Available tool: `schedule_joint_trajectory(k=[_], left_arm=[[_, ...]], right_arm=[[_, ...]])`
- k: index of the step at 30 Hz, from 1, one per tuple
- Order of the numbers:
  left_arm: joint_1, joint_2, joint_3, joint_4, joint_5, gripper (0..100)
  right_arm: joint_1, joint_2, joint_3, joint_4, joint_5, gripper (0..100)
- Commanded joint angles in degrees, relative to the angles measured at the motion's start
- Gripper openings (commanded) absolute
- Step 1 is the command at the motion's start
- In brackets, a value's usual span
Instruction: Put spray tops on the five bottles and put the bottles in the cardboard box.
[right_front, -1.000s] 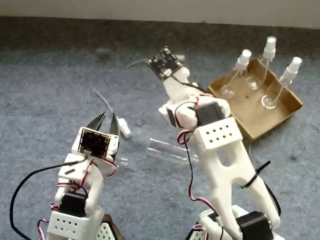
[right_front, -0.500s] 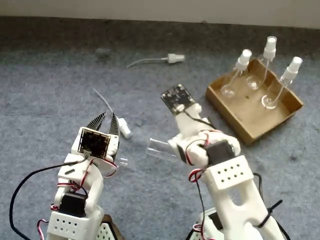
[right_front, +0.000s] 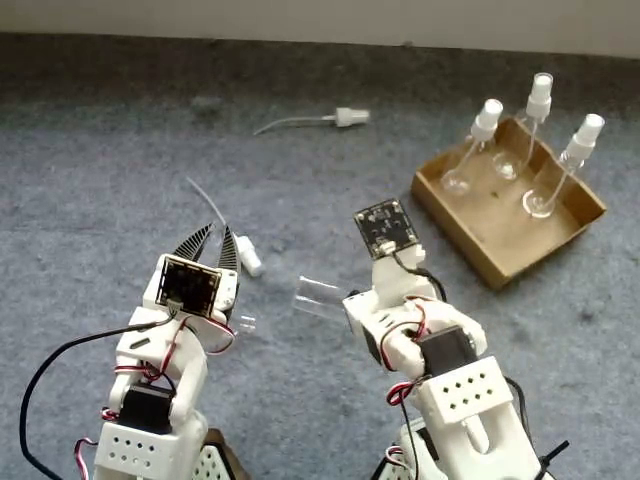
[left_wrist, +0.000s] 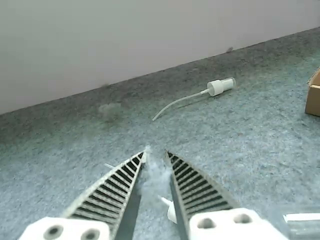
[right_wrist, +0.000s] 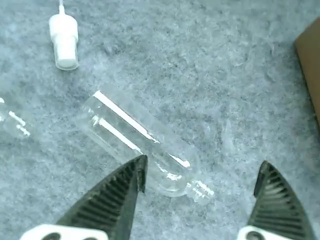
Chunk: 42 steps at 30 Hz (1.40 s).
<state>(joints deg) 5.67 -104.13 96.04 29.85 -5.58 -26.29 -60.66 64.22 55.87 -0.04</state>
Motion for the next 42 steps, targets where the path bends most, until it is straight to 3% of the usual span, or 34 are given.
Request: schedule_joint_trajectory(k=[1, 7, 12, 21, 30, 34, 42], left_arm=[[1.0, -0.7, 1.0, 0.3, -0.5, 1], [1.0, -0.7, 1.0, 0.3, -0.5, 1], [1.0, -0.7, 1.0, 0.3, -0.5, 1], [1.0, -0.7, 1.0, 0.3, -0.5, 1], [1.1, -0.7, 1.0, 0.3, -0.5, 1], [1.1, -0.7, 1.0, 0.3, -0.5, 1], [1.1, -0.7, 1.0, 0.3, -0.5, 1]], right_arm=[[0.9, -1.4, -1.2, -3.2, -11.5, 31.4], [0.7, -0.1, -1.6, -6.2, -23.6, 31.5], [1.0, 11.7, -6.2, -6.2, -33.2, 32.3], [0.6, 42.9, -31.9, 6.3, -54.7, 57.9], [-1.5, 62.1, -47.9, 11.2, -64.8, 59.5], [-1.5, 69.0, -50.6, 11.2, -65.5, 59.3], [-1.5, 73.5, -54.2, 11.7, -65.1, 43.1]])
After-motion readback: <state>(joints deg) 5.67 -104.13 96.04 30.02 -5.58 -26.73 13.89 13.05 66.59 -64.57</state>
